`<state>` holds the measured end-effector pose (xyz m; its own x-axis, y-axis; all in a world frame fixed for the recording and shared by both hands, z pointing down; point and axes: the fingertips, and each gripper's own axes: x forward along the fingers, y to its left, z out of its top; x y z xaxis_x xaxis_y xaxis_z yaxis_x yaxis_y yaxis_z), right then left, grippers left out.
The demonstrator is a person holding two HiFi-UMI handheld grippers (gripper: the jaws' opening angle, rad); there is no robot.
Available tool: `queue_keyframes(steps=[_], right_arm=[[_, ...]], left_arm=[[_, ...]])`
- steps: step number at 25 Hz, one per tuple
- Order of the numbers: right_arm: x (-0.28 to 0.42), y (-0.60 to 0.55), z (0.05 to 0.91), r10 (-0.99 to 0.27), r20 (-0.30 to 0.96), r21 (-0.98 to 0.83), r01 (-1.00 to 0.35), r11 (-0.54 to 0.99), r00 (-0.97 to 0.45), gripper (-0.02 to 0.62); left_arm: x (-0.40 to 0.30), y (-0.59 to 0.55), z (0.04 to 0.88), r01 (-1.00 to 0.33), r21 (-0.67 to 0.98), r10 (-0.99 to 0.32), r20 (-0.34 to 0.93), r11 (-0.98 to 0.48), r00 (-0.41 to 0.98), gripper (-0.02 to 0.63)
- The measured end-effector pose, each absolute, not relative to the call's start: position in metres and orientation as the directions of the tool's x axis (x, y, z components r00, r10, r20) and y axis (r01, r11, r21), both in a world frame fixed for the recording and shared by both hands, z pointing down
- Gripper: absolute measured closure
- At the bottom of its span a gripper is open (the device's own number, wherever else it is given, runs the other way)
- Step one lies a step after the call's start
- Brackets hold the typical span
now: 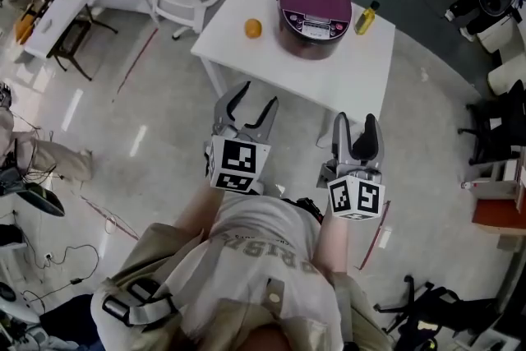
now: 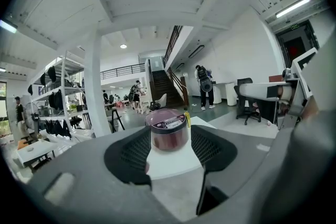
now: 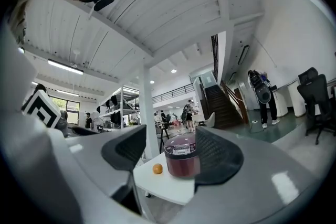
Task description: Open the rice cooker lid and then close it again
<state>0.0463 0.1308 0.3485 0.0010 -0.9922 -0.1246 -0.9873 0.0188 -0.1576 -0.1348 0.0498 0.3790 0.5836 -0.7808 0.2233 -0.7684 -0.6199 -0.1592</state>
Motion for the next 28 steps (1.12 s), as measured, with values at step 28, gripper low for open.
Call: queue_keyframes(steps=[28], right_arm=[[0.136, -0.019, 0.379, -0.980, -0.028, -0.188, -0.962, 0.199, -0.197, 0.328]], left_arm=[[-0.033, -0.060, 0.396, -0.782, -0.222, -0.806, 0.282, -0.582, 0.520, 0.356]])
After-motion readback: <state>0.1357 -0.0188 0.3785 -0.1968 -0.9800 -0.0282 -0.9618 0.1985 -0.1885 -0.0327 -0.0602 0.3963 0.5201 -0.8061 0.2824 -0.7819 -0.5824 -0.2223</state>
